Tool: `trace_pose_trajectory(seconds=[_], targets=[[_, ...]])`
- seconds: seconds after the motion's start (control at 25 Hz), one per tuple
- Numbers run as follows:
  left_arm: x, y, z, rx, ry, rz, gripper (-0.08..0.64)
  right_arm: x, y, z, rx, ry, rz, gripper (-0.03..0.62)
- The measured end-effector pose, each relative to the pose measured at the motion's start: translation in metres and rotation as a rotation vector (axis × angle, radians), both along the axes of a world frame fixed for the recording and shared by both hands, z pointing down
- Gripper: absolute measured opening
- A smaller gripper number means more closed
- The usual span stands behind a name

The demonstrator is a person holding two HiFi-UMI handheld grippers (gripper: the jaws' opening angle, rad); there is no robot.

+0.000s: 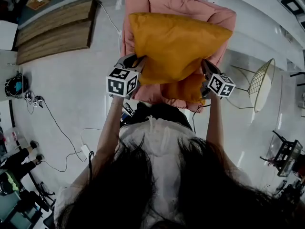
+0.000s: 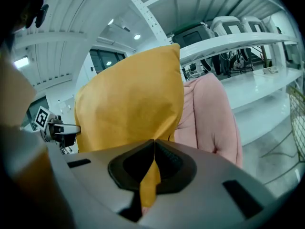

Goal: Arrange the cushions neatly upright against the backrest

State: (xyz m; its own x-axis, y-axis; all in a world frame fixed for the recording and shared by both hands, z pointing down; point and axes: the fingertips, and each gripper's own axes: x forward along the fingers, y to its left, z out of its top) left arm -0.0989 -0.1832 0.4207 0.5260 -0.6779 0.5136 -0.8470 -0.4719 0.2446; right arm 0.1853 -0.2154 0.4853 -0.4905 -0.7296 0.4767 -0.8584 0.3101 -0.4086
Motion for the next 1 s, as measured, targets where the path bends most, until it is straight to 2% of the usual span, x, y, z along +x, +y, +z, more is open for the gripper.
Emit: trace_pose_trajectory(seconds=[0.12,0.24,0.4,0.68,0.72,0.84,0.88,0.92,1.0], targets=[[0.016,-0.039,-0.006,0.014,-0.014,-0.002,0.107,0.016,-0.014,0.001,0.004,-0.016,0.013,0.029],[0.031,-0.071,0.000,-0.003,-0.030,0.000,0.106,0.033,-0.032,0.003,0.010,-0.039,0.040,0.029],[0.043,-0.099,0.023,-0.061,-0.032,-0.027,0.106,0.051,-0.057,0.011,0.004,-0.072,0.077,0.029],[0.028,-0.139,0.075,-0.176,-0.049,-0.137,0.104,0.046,-0.086,0.044,-0.048,-0.055,0.015,0.030],[0.024,-0.143,0.084,-0.196,-0.036,-0.156,0.104,0.043,-0.090,0.046,-0.049,-0.068,0.008,0.030],[0.019,-0.152,0.109,-0.272,0.023,-0.200,0.104,0.029,-0.102,0.039,-0.030,-0.201,0.007,0.028],[0.020,-0.154,0.119,-0.297,0.023,-0.203,0.103,0.024,-0.107,0.040,-0.031,-0.220,0.004,0.028],[0.021,-0.157,0.129,-0.313,0.005,-0.203,0.100,0.019,-0.110,0.046,-0.038,-0.204,-0.008,0.028],[0.020,-0.162,0.143,-0.319,-0.042,-0.214,0.098,0.011,-0.111,0.064,-0.066,-0.115,-0.059,0.028]])
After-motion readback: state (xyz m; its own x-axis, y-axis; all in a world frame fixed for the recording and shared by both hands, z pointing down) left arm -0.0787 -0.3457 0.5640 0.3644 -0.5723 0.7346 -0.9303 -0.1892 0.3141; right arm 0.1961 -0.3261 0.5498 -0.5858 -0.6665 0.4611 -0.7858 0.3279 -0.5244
